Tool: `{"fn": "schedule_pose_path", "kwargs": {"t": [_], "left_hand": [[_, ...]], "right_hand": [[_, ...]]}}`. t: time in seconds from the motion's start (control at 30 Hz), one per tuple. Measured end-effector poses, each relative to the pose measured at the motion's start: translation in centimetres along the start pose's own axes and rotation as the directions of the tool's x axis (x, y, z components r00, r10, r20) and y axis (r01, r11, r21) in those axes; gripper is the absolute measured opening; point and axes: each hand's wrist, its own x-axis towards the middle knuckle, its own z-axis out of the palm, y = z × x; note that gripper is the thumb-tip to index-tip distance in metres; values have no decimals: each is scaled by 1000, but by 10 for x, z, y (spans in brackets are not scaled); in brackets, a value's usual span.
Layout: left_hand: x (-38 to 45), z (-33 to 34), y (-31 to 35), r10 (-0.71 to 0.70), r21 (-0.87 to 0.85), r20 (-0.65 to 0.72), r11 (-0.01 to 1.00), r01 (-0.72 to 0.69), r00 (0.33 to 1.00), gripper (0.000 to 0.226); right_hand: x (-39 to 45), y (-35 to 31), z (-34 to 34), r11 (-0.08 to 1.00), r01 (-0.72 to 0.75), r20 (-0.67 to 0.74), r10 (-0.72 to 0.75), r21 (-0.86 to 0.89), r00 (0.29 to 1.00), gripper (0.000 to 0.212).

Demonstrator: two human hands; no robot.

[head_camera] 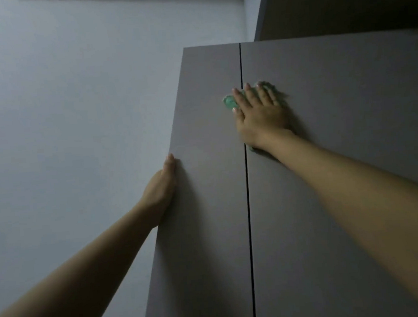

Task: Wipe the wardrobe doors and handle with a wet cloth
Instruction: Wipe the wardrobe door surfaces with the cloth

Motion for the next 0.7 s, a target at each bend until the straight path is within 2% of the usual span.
{"fn": "schedule_pose_path", "kwargs": {"t": [0.07, 0.13, 0.2, 0.23, 0.3, 0.37, 0.47, 0.53, 0.63, 0.7], "left_hand": [[5, 1, -1, -29, -17, 17, 999, 29, 999, 77], [9, 2, -2, -6, 20, 27, 1000, 5, 1000, 81], [14, 0, -8, 22, 14, 37, 1000, -22, 999, 82], [14, 1, -9, 35, 20, 34, 999, -36, 999, 81], [17, 1, -12, 60, 13, 13, 998, -60, 998, 81], [20, 1, -17, 86, 32, 1, 996, -86, 996, 81], [27, 3, -25, 103, 21, 22, 994, -103, 994, 83], [31, 5, -27, 104, 12, 58, 994, -105, 993, 84], [35, 4, -28, 132, -6, 53, 991, -132, 990, 82], [34, 5, -28, 160, -5, 44, 987, -160, 986, 81]], "right_hand": [[5, -51, 2, 995, 101, -14, -100, 29, 995, 53], [-13, -85, 9, 956, 292, -17, -291, 36, 956, 53], [-35, -90, 12, 910, 415, -15, -415, 21, 910, 54], [-40, -83, 12, 905, 425, -25, -424, 22, 905, 58], [-19, -72, 14, 933, 361, -38, -361, -16, 932, 64], [29, -75, 11, 980, 200, 0, -200, -19, 980, 55], [77, -104, 6, 999, 39, -13, -39, 0, 999, 51], [72, -115, 5, 997, 73, -6, -73, 12, 997, 51], [41, -98, 10, 968, 248, 6, -248, 27, 969, 50], [52, -78, 6, 980, 198, 26, -198, 1, 980, 50]]}}
